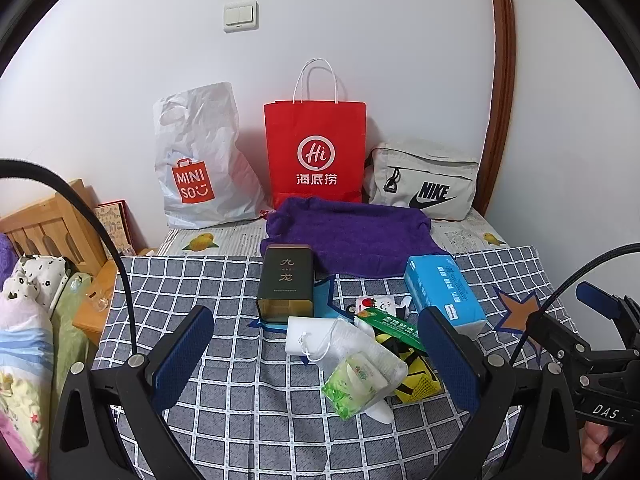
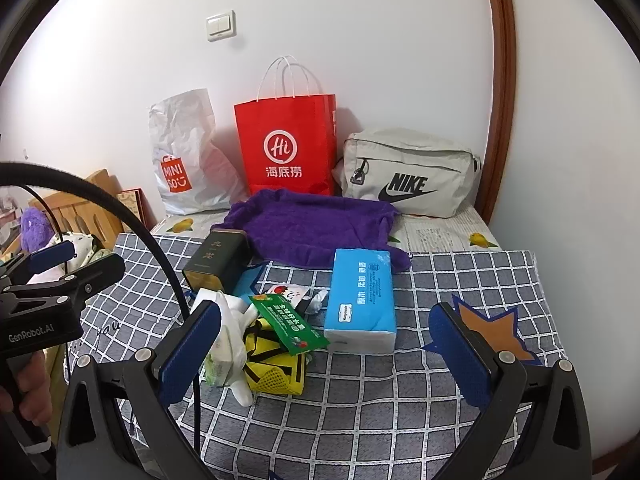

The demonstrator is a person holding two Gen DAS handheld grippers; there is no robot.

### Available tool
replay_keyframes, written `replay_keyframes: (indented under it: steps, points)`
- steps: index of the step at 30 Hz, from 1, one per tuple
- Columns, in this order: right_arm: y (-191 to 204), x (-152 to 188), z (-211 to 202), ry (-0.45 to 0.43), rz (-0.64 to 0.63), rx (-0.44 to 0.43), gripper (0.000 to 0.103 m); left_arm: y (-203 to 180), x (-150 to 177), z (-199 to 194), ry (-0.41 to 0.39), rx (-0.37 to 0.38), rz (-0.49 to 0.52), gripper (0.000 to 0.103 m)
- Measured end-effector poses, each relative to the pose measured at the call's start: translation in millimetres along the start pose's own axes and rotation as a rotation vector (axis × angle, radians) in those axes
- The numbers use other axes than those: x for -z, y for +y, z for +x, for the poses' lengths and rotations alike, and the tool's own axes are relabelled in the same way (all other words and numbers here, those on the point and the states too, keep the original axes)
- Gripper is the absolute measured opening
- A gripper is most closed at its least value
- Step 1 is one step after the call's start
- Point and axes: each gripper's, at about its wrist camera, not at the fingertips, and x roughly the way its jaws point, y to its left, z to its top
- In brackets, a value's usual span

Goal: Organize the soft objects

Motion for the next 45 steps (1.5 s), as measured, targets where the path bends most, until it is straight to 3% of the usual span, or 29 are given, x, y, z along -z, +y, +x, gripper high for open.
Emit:
replay_keyframes:
  steps: [31, 45]
  points:
    - [-0.8, 1.5, -0.4, -0.019, -0.006, -0.011, 0.102, -3.5, 0.7, 3.4, 0.007, 0.011, 0.017, 0.103]
    - [0.8, 21.9, 50.9, 0.069, -0.043, -0.054, 0.1, 17.7, 15.0, 49.5, 0.099, -0.015, -0.025, 0.103]
